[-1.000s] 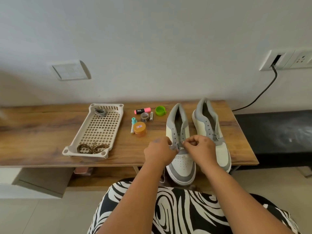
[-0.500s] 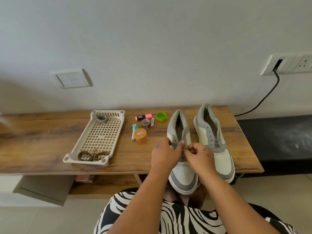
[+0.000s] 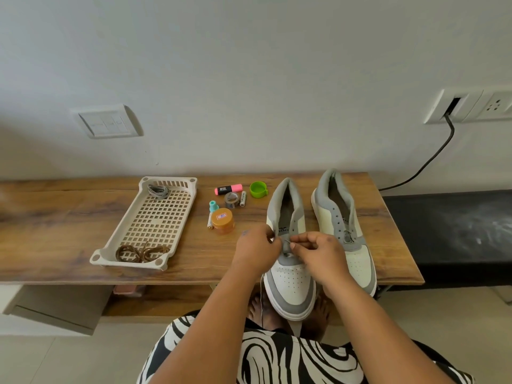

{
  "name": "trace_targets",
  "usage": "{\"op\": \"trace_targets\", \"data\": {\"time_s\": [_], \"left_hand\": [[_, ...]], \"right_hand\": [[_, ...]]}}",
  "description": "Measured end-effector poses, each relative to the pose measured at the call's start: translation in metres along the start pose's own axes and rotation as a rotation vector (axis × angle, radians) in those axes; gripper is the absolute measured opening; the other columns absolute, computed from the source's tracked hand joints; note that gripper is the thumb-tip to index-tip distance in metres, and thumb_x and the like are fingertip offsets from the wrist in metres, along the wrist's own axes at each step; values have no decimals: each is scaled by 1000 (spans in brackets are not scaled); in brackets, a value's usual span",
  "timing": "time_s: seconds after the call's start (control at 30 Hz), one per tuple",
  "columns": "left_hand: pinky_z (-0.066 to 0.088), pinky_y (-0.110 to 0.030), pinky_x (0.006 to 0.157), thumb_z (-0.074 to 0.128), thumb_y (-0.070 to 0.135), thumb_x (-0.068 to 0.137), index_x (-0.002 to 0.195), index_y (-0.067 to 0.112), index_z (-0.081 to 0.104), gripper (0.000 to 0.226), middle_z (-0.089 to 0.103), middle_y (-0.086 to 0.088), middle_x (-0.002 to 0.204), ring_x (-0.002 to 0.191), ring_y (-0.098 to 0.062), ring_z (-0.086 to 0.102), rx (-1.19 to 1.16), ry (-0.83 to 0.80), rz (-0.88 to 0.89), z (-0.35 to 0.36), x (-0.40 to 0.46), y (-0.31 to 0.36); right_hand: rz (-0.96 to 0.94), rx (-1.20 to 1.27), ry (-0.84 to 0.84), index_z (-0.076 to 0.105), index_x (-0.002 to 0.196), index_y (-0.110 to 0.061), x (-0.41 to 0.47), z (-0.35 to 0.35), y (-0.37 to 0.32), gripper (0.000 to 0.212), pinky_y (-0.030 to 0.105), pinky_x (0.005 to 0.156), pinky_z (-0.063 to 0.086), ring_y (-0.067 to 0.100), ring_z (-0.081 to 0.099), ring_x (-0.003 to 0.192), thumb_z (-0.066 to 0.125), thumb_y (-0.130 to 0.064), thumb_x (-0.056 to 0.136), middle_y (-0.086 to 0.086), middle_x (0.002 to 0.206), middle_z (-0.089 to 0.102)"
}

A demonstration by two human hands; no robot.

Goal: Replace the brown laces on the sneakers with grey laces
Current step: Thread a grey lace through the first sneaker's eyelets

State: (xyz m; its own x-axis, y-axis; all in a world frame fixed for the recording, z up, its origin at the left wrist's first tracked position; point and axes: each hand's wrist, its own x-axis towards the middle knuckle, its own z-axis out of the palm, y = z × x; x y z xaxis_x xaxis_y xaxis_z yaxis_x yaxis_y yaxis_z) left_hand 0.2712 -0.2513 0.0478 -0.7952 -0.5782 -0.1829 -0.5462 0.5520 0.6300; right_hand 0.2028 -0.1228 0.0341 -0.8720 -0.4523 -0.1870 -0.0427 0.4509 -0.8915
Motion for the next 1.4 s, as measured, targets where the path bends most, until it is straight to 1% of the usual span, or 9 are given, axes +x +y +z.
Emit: {"op": "trace_targets", "data": {"time_s": [0.17, 0.37, 0.47, 0.67, 0.9, 1.0, 1.13, 1.3, 1.4], "left_hand": [[46, -27, 71, 61, 41, 94, 100, 16, 66, 26, 69, 1, 92, 86, -14, 62, -85, -12, -35, -3, 0, -4], [56, -39, 81, 61, 41, 94, 85, 17, 64, 25, 69, 0, 85, 87, -17, 69, -146, 20, -73, -12, -3, 0], [57, -32, 73, 68, 44, 88, 81, 18, 69, 27, 70, 3, 73, 78, -13, 70, -340, 96, -34, -11, -13, 11], [58, -24, 71, 73, 13, 87, 88, 1, 72, 11, 74, -17, 86, 77, -20, 71, -878, -20, -203, -15, -16, 12], [53, -25, 59, 48, 22, 104, 96, 8, 56, 18, 64, -4, 70, 63, -12, 66, -1219, 117, -298, -28, -12, 22], [45, -23, 55, 53, 25, 101, 101, 13, 56, 12, 56, 1, 68, 56, -8, 51, -1014, 83, -365, -27, -11, 17], [40, -25, 59, 67, 33, 92, 96, 18, 56, 19, 67, 3, 73, 65, -8, 54, -610, 112, -256, -28, -10, 8], [39, -22, 57, 67, 27, 93, 84, 14, 67, 15, 70, 4, 75, 71, -9, 58, -350, 44, -133, -33, -11, 2], [45, -24, 60, 63, 17, 94, 83, 14, 69, 14, 73, -1, 87, 73, -11, 56, -239, -65, -146, -28, -10, 1]], "right_hand": [[-73, -93, 19, 74, 102, -23, -3, -7, -6, 15, 3, 58, 40, -6, 60, 75, 72, -19, 88, -14, 80, 67], [-20, 53, 77, 71, 101, -19, -4, -7, -7, 16, 20, 70, 54, 3, 66, 73, 75, -19, 85, -7, 76, 71], [51, 321, 105, 60, 104, -20, -7, 0, -17, 30, 28, 72, 55, 8, 71, 75, 79, -21, 81, -3, 78, 75], [-121, 196, 109, 52, 108, -26, -19, 11, -26, 36, 21, 67, 54, 3, 70, 73, 77, -18, 83, -7, 81, 74], [-140, 130, -106, 71, 82, -20, -17, -1, -22, 7, 26, 64, 55, 9, 67, 59, 78, -21, 82, 1, 70, 73], [-139, 128, -137, 74, 85, -21, -17, -4, -24, 5, 26, 64, 56, 7, 67, 60, 78, -19, 82, 0, 72, 74], [-122, 9, -363, 69, 102, -25, -15, -14, -22, 31, 17, 63, 51, 4, 67, 72, 84, -26, 75, -3, 85, 74], [-106, 6, -139, 69, 94, -25, -7, -12, -15, 9, 31, 62, 58, 12, 65, 68, 65, -32, 92, -1, 83, 70], [-136, -179, -108, 71, 98, -27, -5, -9, -7, 8, 19, 66, 50, 3, 60, 76, 64, -26, 94, -12, 85, 65]]}}
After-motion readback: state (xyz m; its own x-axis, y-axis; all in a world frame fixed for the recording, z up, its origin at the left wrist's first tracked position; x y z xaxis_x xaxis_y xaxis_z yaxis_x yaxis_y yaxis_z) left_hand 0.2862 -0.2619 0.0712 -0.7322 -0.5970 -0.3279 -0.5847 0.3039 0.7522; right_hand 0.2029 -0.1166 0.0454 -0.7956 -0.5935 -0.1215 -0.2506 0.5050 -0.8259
